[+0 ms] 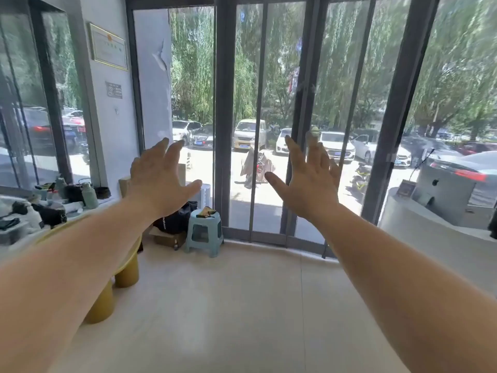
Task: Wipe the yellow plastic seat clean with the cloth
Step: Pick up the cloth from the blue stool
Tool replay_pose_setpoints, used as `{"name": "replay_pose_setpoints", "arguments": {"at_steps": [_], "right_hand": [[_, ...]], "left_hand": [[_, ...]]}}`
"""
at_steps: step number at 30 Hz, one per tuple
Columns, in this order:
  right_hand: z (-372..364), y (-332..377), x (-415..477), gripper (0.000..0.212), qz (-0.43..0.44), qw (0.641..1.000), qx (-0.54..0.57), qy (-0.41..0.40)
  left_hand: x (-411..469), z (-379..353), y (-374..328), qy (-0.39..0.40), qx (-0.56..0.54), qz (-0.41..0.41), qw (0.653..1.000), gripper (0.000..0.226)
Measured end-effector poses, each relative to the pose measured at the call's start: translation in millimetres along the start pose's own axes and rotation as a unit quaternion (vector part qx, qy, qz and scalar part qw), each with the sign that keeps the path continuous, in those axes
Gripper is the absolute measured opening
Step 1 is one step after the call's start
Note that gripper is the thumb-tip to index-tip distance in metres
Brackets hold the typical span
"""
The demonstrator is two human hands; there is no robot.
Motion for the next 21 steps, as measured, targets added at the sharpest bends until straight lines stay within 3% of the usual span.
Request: {"name": "replay_pose_setpoints", "arguments": {"at_steps": [6, 12, 21], "right_hand": [[-107, 53, 81, 0.082, -0.017, 0.999, -0.004, 0.031], [-222, 93, 145, 0.082, -0.003, 0.996, -0.029, 0.085], [-414, 92, 254, 0.081, 0.038, 0.988, -0.032, 0.147]], "left_hand": [[72, -84, 89, 0.063, 0.023, 0.025, 0.997, 0.092], [141, -165, 151, 0.115, 0.041, -0.012, 0.993, 0.088], [232, -325, 238, 0.152, 0.094, -0.005, 0.984, 0.083]]}}
Point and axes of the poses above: each hand's wrist, its own x-axis towards the middle knuckle, its own z-axis out of the back of the hand, y = z × x, the point moved 5 cm from there along x, towards the middle knuckle, and after that the axes turned 13 degrees about -x, right-handed, at the moved point
